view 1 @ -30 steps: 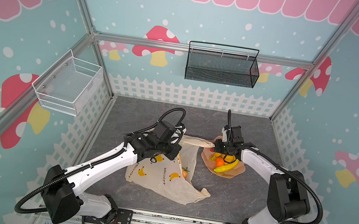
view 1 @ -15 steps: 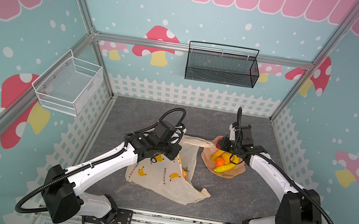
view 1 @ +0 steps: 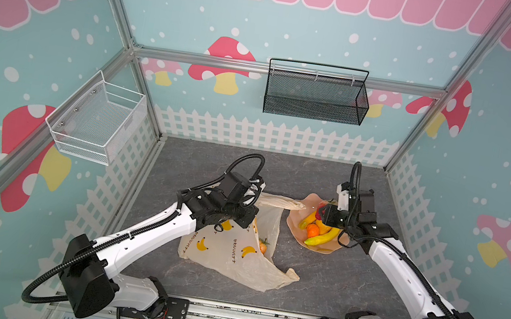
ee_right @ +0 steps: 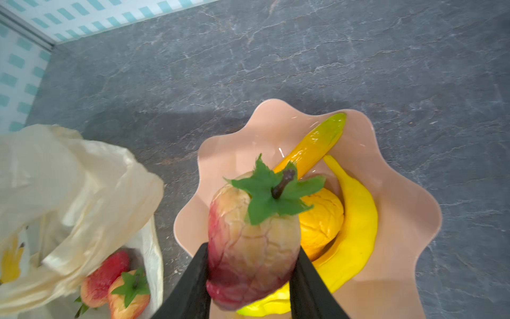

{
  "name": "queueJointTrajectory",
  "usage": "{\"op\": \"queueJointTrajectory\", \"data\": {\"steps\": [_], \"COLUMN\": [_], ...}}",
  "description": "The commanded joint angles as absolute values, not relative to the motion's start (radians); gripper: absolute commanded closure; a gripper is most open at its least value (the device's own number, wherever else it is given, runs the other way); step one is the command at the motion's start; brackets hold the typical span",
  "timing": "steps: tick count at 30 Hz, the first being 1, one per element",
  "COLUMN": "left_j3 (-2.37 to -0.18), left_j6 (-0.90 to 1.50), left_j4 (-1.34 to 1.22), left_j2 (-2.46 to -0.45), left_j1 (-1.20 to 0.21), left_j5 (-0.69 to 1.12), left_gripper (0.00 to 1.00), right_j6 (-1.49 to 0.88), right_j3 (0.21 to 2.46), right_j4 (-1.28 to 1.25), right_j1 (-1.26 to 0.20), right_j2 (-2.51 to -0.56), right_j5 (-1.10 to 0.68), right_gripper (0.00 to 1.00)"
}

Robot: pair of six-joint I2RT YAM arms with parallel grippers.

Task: Place the fruits into the plastic bag
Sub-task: Place the fruit in the plastic bag.

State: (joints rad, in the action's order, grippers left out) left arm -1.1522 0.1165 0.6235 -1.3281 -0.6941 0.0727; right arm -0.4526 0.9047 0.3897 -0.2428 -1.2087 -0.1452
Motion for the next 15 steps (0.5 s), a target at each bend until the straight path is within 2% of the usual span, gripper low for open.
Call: {"op": "queueJointTrajectory", "data": {"steps": [1,9,15], "left_j3": [-1.166,-1.184,-1.184], "left_j6": [0.116,0.118,0.118], "left_j4": [0.614,0.614,0.613], "left_j2": [-1.335,-1.344,-1.350], "left_j1": [-0.688,-0.687,-0.688], "left_j5": [0.085,0.092,0.100], "left_gripper": [1.00,1.00,1.00], "right_j6": [-0.409,-0.339,-0.361], "right_j3": [0.861,0.766,0.657], "right_j4": [0.350,0.318,0.333], "right_j1": [-0.242,-0.247,-0.252], "right_j2": [-1.174,-1.063,-0.958], "right_j5": [-0.279,-0.554,-0.604], "right_gripper": [0.59,0.59,0.59]}}
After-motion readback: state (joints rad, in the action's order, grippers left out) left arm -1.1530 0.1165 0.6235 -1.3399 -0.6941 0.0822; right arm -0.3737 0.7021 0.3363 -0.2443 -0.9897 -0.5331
